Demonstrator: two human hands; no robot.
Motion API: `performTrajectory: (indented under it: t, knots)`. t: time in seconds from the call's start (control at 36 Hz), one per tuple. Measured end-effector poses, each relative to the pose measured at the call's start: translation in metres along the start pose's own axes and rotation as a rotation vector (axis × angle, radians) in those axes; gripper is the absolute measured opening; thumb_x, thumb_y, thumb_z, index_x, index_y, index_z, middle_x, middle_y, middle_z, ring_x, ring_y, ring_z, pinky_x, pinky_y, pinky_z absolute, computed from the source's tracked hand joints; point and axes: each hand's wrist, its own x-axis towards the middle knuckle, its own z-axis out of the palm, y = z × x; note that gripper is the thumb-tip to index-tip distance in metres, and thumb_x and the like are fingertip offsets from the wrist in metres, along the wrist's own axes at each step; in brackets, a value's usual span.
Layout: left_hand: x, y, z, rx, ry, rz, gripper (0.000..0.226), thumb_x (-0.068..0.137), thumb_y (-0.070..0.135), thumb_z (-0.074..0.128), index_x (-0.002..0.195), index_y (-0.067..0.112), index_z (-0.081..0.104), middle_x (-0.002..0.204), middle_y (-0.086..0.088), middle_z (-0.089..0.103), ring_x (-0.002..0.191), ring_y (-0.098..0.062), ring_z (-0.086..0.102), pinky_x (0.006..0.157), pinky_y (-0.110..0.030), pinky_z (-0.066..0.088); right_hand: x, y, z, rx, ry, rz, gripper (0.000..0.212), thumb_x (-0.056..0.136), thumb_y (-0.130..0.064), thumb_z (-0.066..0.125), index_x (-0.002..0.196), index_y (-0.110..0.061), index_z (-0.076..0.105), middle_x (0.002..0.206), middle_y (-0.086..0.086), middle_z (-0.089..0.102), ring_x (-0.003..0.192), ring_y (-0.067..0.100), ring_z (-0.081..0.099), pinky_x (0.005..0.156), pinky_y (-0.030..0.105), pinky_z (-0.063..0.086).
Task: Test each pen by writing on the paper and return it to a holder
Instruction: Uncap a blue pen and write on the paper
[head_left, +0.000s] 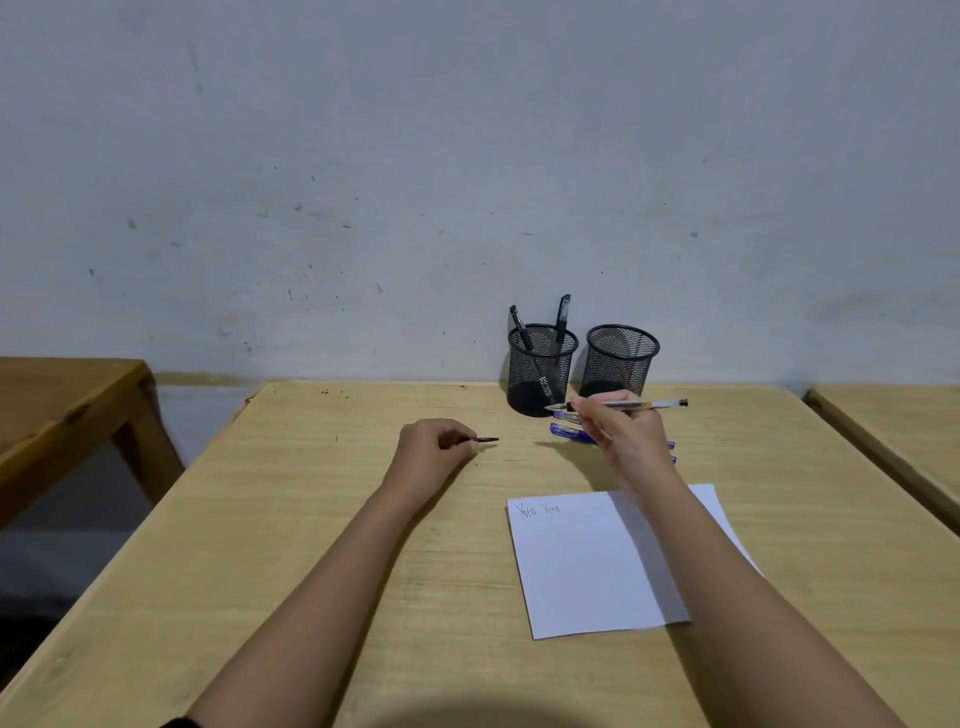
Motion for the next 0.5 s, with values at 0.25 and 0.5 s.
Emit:
performTrajectory:
  t: [0.25,0.5]
  knots:
    - [0.012,-0.007,0.005,0.112,-0.038,0.040,0.010,0.080,0.014,0.071,0.089,0.011,0.074,0.087,-0.002,0.063,0.081,-0.014,0.057,0.068,-0.015,0.042,0.003,0.011,-0.001,-0.001,0.005,0.026,0.015,0.076,0.001,0.070,0.072,-0.005,0.057,0.050,-0.001,0.057,0.048,0.007,0.053,0.055,0.015,0.048]
    - [0.022,-0.009,0.001,0.163,-0.079,0.039,0.005,0.079,0.014,0.072,0.083,0.014,0.073,0.085,-0.007,0.068,0.075,-0.012,0.055,0.063,-0.014,0.039,0.010,0.015,0.001,-0.008,0.001,0.047,0.014,0.077,-0.001,0.071,0.075,-0.005,0.058,0.055,0.000,0.060,0.049,0.007,0.056,0.056,0.015,0.050]
